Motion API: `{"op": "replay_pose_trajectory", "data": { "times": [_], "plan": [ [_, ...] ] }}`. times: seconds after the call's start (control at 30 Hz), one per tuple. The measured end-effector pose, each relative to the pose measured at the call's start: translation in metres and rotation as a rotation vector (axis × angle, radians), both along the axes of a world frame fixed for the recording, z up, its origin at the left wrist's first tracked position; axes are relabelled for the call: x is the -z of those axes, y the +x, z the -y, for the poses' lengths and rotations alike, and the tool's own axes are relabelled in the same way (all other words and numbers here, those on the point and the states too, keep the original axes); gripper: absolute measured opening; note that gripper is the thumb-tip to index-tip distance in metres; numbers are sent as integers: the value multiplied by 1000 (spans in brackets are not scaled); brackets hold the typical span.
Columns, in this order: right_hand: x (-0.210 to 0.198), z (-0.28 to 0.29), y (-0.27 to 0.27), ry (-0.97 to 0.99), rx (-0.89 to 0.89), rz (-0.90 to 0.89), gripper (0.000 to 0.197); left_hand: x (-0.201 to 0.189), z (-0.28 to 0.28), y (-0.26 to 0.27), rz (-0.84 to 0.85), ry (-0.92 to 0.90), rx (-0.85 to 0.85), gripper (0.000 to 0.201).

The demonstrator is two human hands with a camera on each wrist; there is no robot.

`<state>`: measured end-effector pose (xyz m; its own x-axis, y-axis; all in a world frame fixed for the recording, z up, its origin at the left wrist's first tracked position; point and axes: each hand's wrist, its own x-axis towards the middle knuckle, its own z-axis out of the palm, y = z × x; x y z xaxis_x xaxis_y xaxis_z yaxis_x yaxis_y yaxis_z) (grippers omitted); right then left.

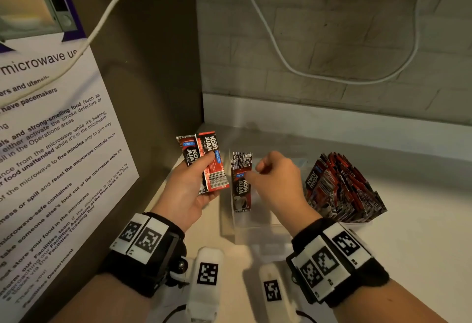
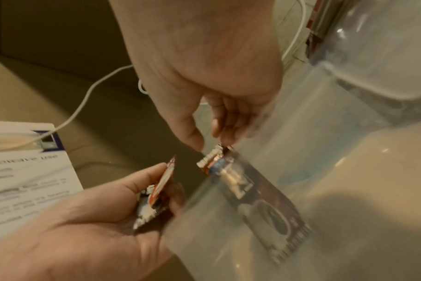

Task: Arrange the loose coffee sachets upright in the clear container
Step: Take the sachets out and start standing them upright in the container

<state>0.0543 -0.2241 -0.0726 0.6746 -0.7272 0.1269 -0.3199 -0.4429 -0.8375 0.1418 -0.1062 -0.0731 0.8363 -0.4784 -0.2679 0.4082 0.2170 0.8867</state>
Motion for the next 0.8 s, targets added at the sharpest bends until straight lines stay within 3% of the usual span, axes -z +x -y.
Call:
{"op": "replay_pose_trajectory", "data": {
  "times": [0.1,0.27,0.4,0.5,0.57,0.6,0.67,0.8],
  "plan": [
    [-12,-8,3,84,-146,167,16,-3,1,-3,82,-38,64,18],
    [-16,-13,3,138,-287,242,16,-9,6,-11,216,-57,146,34],
    [-22,-10,-6,456,-376,342,13,-13,6,-8,175,-105,127,37],
    [-22,-10,-9,613,-477,276,21,-18,5,-7,151,-226,142,47],
    [-21,-13,-10,609,-521,218,24,-20,6,-7,174,-280,168,22],
    [-22,-15,-10,595,-521,196,26,-20,7,-8,184,-287,152,18],
    [-24,-16,-11,582,-455,194,25,-21,9,-8,208,-254,75,28],
    [-27,-13,-14,473,-274,305,10,-18,9,-5,269,-186,19,38]
  ]
}}
